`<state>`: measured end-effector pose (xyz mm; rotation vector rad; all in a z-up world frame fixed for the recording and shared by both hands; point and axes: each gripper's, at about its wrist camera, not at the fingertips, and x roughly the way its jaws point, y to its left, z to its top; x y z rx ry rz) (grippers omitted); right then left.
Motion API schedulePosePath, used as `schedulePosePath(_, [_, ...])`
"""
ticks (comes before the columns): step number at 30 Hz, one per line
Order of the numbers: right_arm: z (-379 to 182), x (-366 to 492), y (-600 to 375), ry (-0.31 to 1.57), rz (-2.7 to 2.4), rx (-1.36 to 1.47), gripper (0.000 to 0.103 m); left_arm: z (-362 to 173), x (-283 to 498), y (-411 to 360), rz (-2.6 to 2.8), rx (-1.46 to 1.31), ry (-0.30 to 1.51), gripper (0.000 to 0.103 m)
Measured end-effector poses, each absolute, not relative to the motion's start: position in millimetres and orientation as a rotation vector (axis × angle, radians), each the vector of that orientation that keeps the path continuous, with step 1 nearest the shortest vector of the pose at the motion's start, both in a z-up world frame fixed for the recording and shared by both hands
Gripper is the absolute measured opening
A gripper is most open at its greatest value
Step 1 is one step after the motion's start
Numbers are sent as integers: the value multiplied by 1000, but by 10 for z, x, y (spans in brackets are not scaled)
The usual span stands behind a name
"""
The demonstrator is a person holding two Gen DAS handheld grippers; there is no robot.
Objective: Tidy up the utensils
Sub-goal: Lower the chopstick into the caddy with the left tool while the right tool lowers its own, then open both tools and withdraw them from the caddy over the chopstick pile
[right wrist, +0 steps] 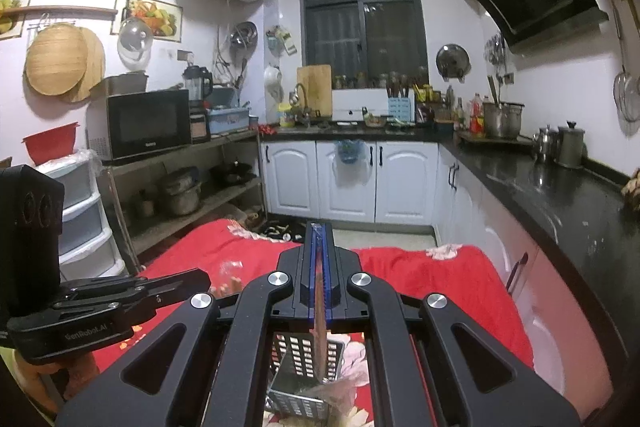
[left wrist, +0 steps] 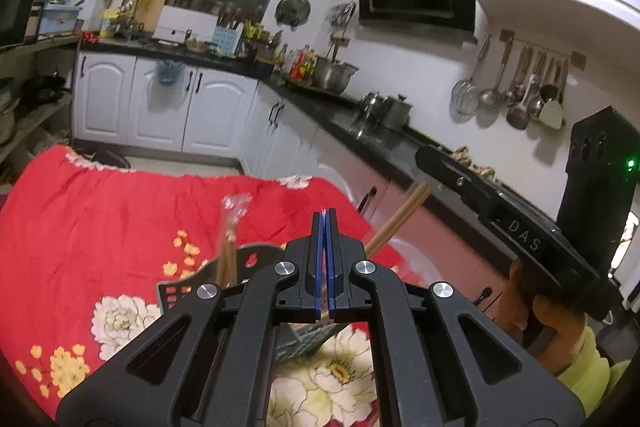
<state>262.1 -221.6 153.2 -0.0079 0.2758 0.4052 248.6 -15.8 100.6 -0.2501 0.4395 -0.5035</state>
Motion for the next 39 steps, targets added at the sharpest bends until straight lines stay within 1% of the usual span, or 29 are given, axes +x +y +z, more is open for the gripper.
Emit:
schedulePosePath(3, [1446,2643,-2217,298,394,-11,5,928,2512,-149,-485,-242,457,0])
schedulePosePath(4, [1421,2645,-2220,305,389,-11,10,897,2522,-134,-476,-245,465,0])
schedulePosePath(5, [1401,2645,-2227,307,386,-10,21,876,2532,-121,-472,-247,472,1])
schedulePosePath(7, [1370,2627,-2255,304,374,-4,34,839,2537,-95,-465,-253,478,1])
schedulePosePath(8, [1354,2614,-2274,305,371,-1,34,828,2531,-81,-460,-254,478,2])
schedulePosePath(9, [1341,2610,-2286,308,368,1,34,826,2525,-72,-453,-254,477,8])
schedulePosePath(10, [1331,2598,-2311,311,364,6,38,825,2511,-52,-448,-255,475,12])
schedulePosePath(11, [1326,2581,-2334,309,357,12,42,830,2496,-36,-443,-257,472,19])
schedulePosePath(12, [1319,2568,-2358,307,353,17,43,834,2482,-19,-437,-259,469,24])
schedulePosePath(14, [1308,2538,-2407,308,351,25,48,844,2442,30,-428,-264,460,27])
schedulePosePath(16, [1308,2512,-2442,305,344,30,52,857,2406,74,-424,-275,450,34])
schedulePosePath(18, [1310,2472,-2477,298,337,31,54,874,2369,117,-417,-283,439,47])
schedulePosePath(20, [1312,2427,-2495,293,334,31,58,900,2324,159,-409,-285,424,51])
schedulePosePath(22, [1317,2389,-2510,286,332,30,60,922,2269,200,-404,-291,411,60])
schedulePosePath(23, [1318,2355,-2519,280,330,28,61,935,2259,205,-401,-294,407,67])
schedulePosePath(24, [1321,2334,-2524,275,328,28,62,942,2236,220,-399,-297,400,72])
schedulePosePath(25, [1327,2313,-2531,271,327,28,63,953,2210,245,-395,-299,393,74])
schedulePosePath(27, [1336,2262,-2559,264,327,29,66,971,2162,279,-386,-307,379,89])
schedulePosePath(28, [1345,2244,-2552,261,324,28,67,981,2151,283,-385,-308,376,92])
schedulePosePath(39, [1336,2085,-2611,255,321,23,72,948,1933,376,-360,-319,369,93])
